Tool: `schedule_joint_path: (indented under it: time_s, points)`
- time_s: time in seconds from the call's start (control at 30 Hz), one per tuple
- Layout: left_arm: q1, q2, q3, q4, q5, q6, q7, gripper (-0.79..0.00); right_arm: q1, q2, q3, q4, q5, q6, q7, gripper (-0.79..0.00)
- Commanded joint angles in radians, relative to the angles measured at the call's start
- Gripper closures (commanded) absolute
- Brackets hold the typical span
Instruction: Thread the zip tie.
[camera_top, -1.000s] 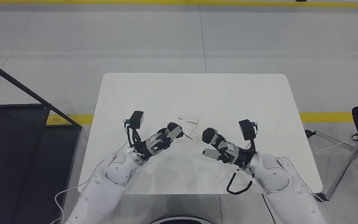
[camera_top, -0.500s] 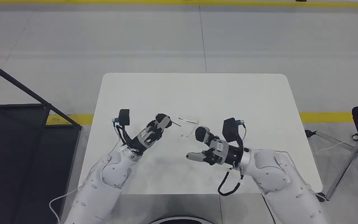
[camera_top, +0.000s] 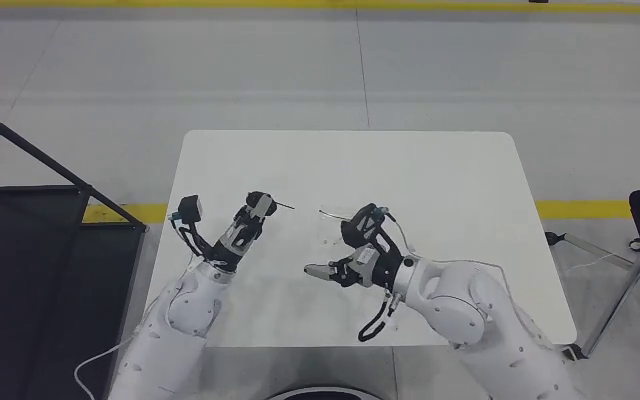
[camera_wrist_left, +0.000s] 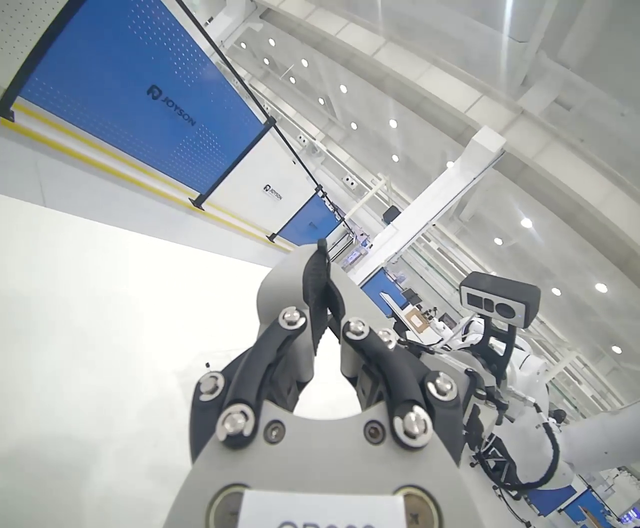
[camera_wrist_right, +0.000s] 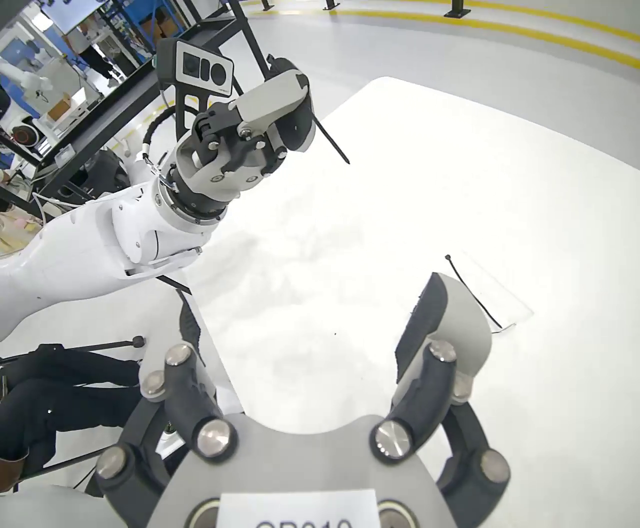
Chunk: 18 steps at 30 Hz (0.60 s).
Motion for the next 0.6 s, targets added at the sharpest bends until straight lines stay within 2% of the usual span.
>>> schedule_joint_path:
  time_s: [0.0, 0.13, 0.2, 0.3, 0.4, 0.47, 0.57]
  points:
    - [0.000, 0.000, 0.000, 0.000, 0.000, 0.000, 0.000, 0.000, 0.000, 0.000, 0.000, 0.000, 0.000, 0.001, 0.000, -0.785]
    - [0.003, -0.002, -0.001, -0.013, 0.043, 0.039, 0.012, 0.000, -0.003, 0.000, -0.002, 0.000, -0.010, 0.001, -0.004, -0.785]
    - [0.002, -0.006, 0.004, -0.016, 0.090, 0.081, 0.052, 0.000, 0.007, -0.003, -0.024, -0.010, -0.077, 0.010, 0.018, -0.785]
    - [0.000, -0.012, 0.012, -0.014, 0.133, 0.115, 0.094, 0.000, 0.058, -0.019, -0.097, -0.038, -0.245, 0.153, 0.112, -0.785]
    - [0.003, -0.014, 0.005, -0.012, 0.154, 0.126, 0.125, 0.000, 0.154, -0.050, -0.205, -0.022, -0.367, 0.263, 0.243, -0.785]
    - [0.006, -0.015, -0.005, -0.009, 0.154, 0.127, 0.139, 0.000, 0.241, -0.081, -0.276, 0.030, -0.453, 0.370, 0.361, -0.785]
    - [0.007, -0.014, -0.019, -0.006, 0.144, 0.128, 0.137, 0.000, 0.366, -0.141, -0.385, 0.111, -0.480, 0.439, 0.457, -0.785]
